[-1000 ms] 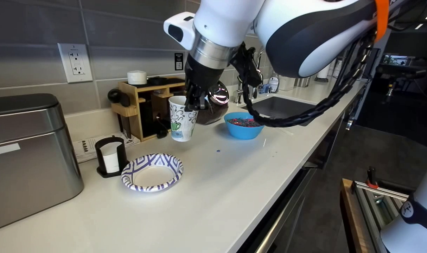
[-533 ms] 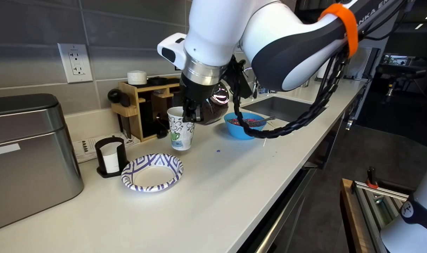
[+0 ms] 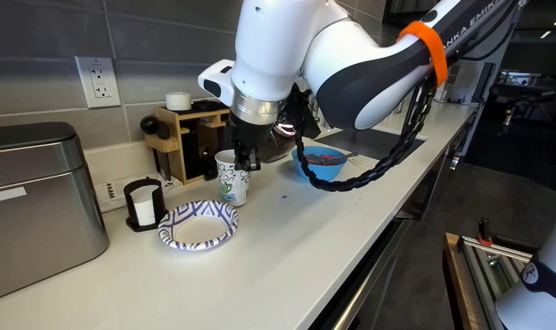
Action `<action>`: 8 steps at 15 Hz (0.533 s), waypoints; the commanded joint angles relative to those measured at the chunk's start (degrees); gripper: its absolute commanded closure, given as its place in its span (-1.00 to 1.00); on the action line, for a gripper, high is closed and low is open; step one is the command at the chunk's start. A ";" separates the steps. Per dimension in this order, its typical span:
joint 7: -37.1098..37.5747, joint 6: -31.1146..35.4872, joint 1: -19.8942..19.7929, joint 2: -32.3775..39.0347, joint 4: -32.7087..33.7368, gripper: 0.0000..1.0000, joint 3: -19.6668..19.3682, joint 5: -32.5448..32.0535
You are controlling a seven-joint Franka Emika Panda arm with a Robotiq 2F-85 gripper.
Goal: Place the cup vertically upright
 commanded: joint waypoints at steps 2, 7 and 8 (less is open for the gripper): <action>0.16 -0.21 1.56 1.71 1.74 0.49 -1.53 -0.78; 1.52 -0.56 1.79 -1.60 0.56 -0.13 -1.69 0.28; 1.96 -0.61 1.77 -2.73 0.17 -0.27 -1.73 0.62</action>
